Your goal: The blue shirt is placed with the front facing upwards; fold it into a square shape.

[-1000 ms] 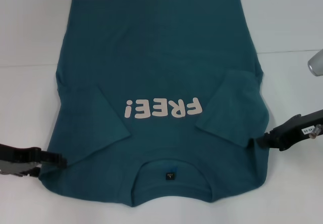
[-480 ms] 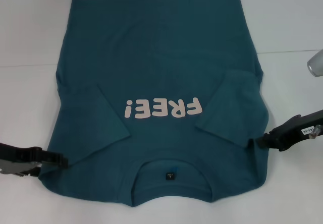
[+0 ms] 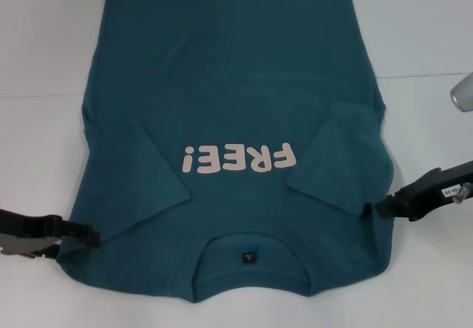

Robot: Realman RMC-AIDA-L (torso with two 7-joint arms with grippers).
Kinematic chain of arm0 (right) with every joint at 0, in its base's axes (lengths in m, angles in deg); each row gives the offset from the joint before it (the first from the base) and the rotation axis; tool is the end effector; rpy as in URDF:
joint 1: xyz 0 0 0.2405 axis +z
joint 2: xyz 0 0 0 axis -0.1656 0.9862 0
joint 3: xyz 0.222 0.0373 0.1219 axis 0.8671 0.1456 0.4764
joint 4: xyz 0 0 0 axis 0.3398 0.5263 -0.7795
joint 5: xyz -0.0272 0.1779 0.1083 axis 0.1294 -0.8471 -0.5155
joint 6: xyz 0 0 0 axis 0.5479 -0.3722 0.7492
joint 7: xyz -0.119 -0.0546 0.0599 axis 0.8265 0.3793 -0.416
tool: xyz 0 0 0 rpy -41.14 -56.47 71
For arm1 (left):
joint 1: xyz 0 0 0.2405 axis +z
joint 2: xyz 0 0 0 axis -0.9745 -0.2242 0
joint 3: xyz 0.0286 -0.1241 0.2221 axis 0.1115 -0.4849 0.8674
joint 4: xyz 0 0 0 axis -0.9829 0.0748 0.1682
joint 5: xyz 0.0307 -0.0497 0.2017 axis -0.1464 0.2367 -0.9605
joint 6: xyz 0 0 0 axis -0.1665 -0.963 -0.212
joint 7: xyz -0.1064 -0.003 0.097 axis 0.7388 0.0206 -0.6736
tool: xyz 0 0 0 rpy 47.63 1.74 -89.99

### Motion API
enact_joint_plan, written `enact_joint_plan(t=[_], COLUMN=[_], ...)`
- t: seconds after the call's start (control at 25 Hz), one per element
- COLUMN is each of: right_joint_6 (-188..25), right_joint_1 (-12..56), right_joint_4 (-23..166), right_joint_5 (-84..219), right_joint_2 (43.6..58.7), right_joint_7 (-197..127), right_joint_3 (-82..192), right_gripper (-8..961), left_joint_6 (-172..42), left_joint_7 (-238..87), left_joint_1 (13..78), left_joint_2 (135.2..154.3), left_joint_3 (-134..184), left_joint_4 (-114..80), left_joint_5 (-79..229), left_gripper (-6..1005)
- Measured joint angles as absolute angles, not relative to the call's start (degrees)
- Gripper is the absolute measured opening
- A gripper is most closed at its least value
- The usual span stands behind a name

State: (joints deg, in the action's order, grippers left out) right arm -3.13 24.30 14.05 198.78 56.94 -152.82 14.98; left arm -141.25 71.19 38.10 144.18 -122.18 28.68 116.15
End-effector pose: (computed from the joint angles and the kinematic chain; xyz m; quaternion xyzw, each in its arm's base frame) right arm 0.2654 0.3632 0.0451 -0.9057 0.3813 -0.0408 0.1810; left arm -0.2996 0.3660 0.0408 -0.7435 -0.6494 0.0057 0.1596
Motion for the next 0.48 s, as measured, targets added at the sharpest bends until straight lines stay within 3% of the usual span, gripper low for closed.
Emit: enact_joint_plan(t=[0.48], right_joint_6=[-3.16], right_joint_1=[24.60], right_joint_4=[14.05], right_joint_5=[198.78], right_joint_2=[56.87], right_joint_7=[-152.80], right_joint_3=[14.98], right_gripper=[37], left_joint_6=[-141.24], left_joint_7=[71.19], left_joint_1=[38.05], left_joint_2=[144.18], left_joint_3=[-122.18], left_joint_4=[28.60], left_joint_5=[116.16], left_gripper=[874])
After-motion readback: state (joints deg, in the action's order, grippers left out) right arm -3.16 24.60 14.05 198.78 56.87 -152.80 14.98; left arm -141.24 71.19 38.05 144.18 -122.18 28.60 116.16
